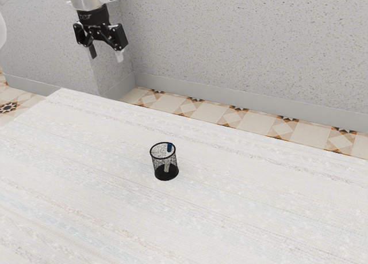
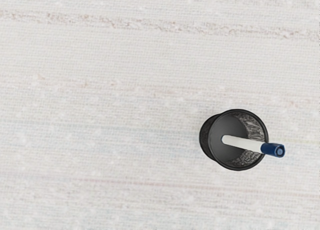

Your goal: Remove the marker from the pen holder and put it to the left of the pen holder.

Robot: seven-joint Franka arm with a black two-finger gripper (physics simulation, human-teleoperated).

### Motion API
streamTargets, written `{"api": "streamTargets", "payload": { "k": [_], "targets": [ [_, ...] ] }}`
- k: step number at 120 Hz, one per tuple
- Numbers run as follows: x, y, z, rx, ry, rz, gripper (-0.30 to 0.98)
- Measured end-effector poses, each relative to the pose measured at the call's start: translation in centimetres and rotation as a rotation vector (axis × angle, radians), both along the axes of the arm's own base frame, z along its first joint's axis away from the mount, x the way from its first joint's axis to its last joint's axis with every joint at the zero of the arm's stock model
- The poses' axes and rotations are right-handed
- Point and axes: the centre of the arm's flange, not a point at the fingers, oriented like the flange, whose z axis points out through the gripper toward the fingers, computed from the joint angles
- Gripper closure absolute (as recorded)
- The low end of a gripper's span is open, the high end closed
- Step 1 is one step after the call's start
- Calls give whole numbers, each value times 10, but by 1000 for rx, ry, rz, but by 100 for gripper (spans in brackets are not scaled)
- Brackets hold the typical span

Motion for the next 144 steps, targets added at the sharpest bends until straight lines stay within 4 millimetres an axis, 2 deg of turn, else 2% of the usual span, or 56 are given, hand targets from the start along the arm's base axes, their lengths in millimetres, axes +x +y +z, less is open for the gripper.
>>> {"api": "streamTargets", "payload": {
  "k": [16,25,32,47,68,80,93,107,116,125,144],
  "targets": [
    [5,-3,-4,-3,2,-17,0],
    [18,-25,-5,-8,-48,-49,0],
    [33,-44,-14,-12,-96,-73,0],
    [68,-78,-47,2,-181,-78,0],
    [96,-101,-77,35,-268,-25,0],
    [119,-116,-128,47,-271,0,0],
    [142,-112,-185,55,-281,49,0],
    [155,-112,-224,22,-314,107,0],
    [157,-96,-234,-10,-307,191,0],
    [155,-89,-237,-45,-270,264,0],
    [137,-75,-241,-124,-97,430,0]
  ]
}}
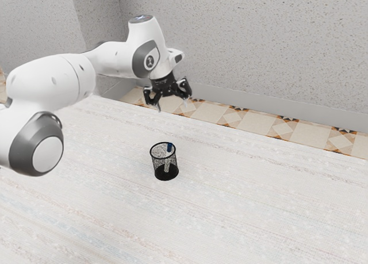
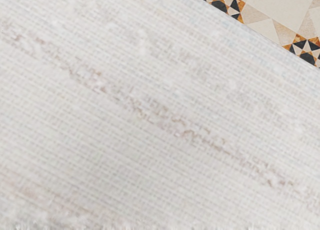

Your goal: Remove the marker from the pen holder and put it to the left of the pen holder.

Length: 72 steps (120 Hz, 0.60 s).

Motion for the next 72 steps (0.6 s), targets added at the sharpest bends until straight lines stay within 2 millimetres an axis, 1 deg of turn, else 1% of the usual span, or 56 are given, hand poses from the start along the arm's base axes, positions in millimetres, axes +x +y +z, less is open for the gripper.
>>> {"api": "streamTargets", "payload": {
  "k": [12,23,33,42,53,64,72],
  "targets": [
    [-12,-3,-8,-53,116,58,0],
    [-28,-14,-20,-85,216,94,0],
    [-43,-26,-23,-98,272,117,0],
    [-53,-28,-28,-104,305,145,0],
    [-62,-26,-29,-109,324,180,0],
    [-65,-26,-29,-111,329,208,0],
    [-67,-30,-31,-112,334,221,0]
  ]
}}
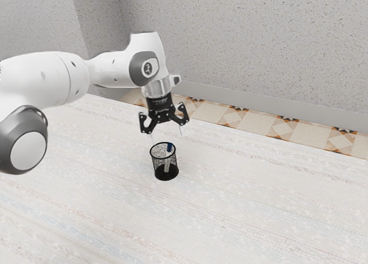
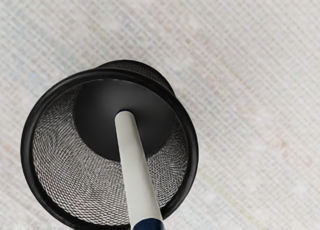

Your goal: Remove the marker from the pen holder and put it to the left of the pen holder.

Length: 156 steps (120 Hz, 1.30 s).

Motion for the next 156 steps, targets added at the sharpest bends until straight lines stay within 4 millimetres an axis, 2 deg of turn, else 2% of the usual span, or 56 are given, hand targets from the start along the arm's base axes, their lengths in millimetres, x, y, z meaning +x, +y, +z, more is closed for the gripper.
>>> {"api": "streamTargets", "payload": {
  "k": [52,101,156],
  "targets": [
    [-9,-3,-29,-3,50,93,1],
    [-11,-4,-34,-24,65,150,46],
    [-11,-5,-34,-28,75,181,72]
  ]
}}
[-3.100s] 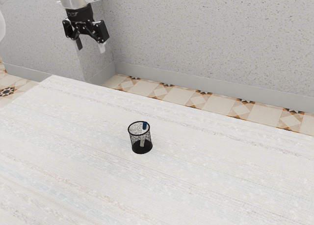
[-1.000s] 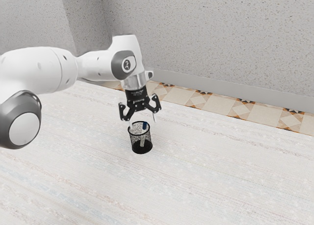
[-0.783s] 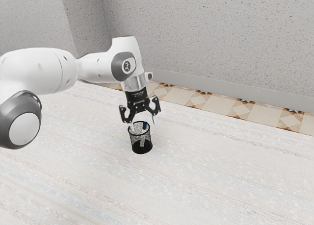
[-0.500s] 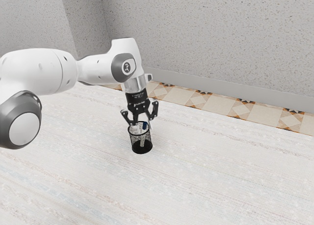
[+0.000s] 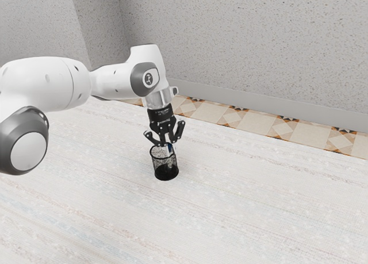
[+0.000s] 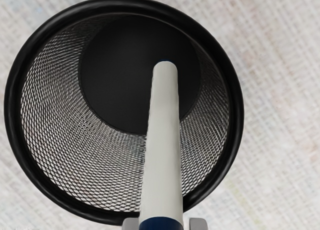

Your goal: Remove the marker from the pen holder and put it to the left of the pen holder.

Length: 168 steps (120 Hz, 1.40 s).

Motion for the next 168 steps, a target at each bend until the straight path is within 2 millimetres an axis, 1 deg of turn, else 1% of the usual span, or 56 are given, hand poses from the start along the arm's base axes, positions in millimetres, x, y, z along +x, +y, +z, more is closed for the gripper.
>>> {"api": "streamTargets", "payload": {
  "k": [21,39,48,70,83,90,98,107,115,122,145,159,168],
  "targets": [
    [-1,0,2,3,4,8,75],
    [-2,3,22,6,-15,14,77],
    [-3,5,38,6,-32,18,77],
    [-9,9,89,0,-96,27,76],
    [-16,11,115,2,-118,31,75],
    [-22,17,127,12,-122,38,76],
    [-31,36,135,32,-110,65,76],
    [-39,65,129,61,-70,107,76],
    [-47,91,117,84,-24,151,77],
    [-55,110,106,98,18,183,77],
    [-81,151,75,153,177,260,78],
    [-96,167,61,189,292,299,78],
    [-104,176,46,216,373,322,79]
  ]
}}
